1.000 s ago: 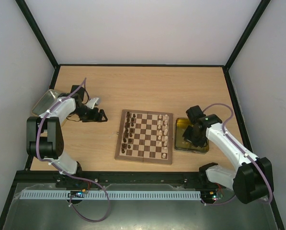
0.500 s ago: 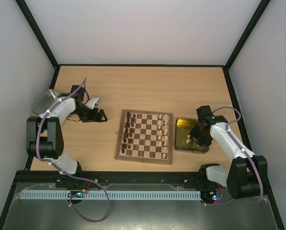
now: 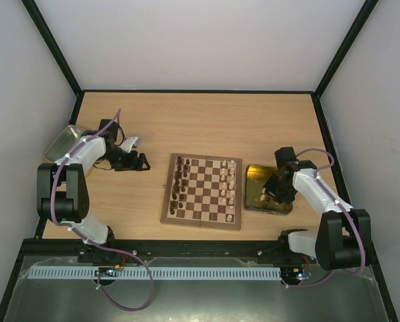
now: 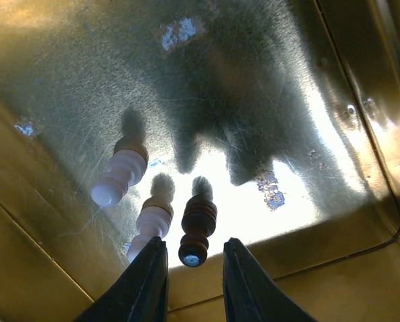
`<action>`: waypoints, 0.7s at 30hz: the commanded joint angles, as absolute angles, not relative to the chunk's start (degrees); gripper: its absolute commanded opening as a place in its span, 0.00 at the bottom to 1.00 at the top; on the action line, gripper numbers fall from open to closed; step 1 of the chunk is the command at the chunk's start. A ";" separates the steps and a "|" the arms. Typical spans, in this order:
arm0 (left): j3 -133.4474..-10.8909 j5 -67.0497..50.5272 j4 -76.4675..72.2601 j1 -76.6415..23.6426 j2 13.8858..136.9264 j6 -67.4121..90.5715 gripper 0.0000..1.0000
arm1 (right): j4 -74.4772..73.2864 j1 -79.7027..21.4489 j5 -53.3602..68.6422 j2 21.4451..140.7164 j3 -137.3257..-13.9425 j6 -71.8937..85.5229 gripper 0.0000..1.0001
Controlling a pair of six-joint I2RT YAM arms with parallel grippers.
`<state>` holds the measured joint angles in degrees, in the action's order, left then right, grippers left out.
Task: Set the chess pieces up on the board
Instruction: Pick up the chess piece from the storage box.
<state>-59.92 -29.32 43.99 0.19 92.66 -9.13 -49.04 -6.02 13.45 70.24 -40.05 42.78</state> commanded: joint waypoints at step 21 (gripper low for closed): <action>-59.15 -29.13 44.04 -0.05 92.28 -8.92 0.84 | -47.18 -5.88 12.84 72.54 -37.98 41.03 0.04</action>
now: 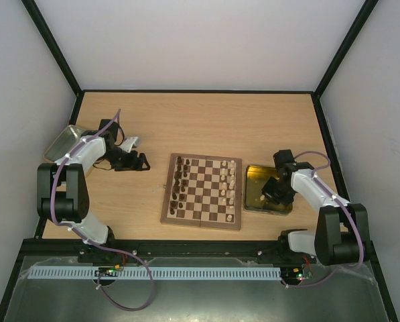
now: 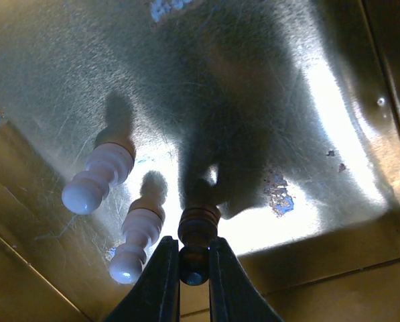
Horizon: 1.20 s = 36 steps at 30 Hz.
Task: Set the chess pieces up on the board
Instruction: Pick up the chess piece from the storage box.
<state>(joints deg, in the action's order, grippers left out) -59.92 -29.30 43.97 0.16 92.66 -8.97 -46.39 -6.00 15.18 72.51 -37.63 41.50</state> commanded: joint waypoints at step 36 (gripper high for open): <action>-58.87 -28.96 43.73 -0.26 92.03 -8.89 0.84 | -62.08 -46.20 1.45 85.49 -76.13 49.41 0.02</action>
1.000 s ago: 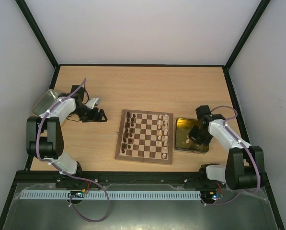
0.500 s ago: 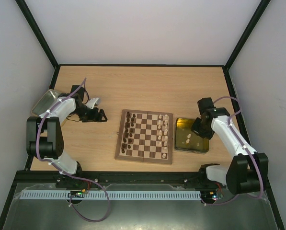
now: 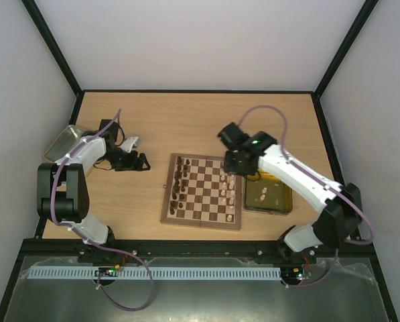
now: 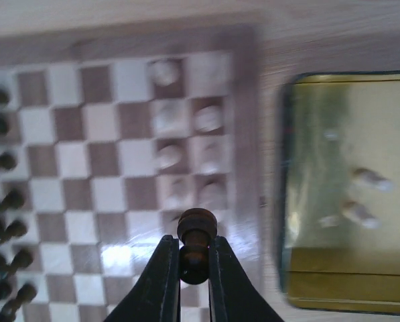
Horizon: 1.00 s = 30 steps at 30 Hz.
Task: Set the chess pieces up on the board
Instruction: Pick up the chess piece from the storage box, then place the chess piece on the chessboard.
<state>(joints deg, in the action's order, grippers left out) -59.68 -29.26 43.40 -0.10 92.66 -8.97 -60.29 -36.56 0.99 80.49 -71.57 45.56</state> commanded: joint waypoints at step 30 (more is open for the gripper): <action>-58.77 -28.48 43.58 -0.18 91.49 -8.88 0.85 | -57.96 -67.68 11.11 108.87 -87.02 43.31 0.02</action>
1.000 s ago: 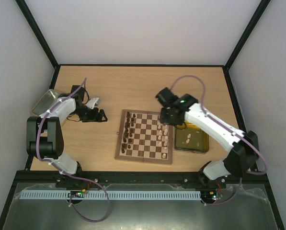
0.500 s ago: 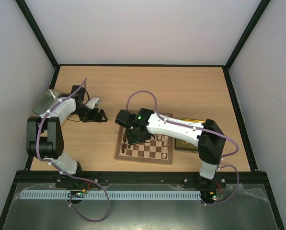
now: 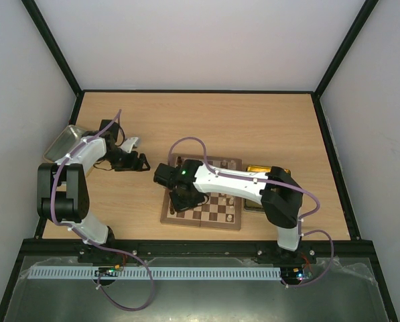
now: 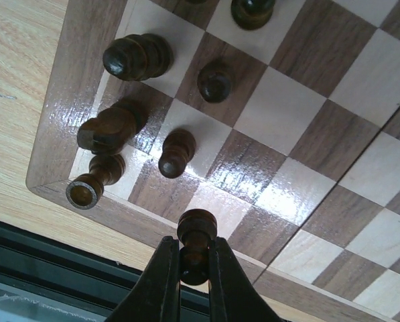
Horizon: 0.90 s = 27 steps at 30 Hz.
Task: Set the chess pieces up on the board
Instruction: Place the chess piece on the chessboard.
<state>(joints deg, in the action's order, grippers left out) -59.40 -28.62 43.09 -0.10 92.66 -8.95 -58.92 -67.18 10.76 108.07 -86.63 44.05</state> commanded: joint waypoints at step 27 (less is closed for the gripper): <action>-58.84 -28.29 43.59 -0.15 91.41 -8.79 0.85 | -55.02 -68.20 13.56 112.55 -86.12 42.48 0.04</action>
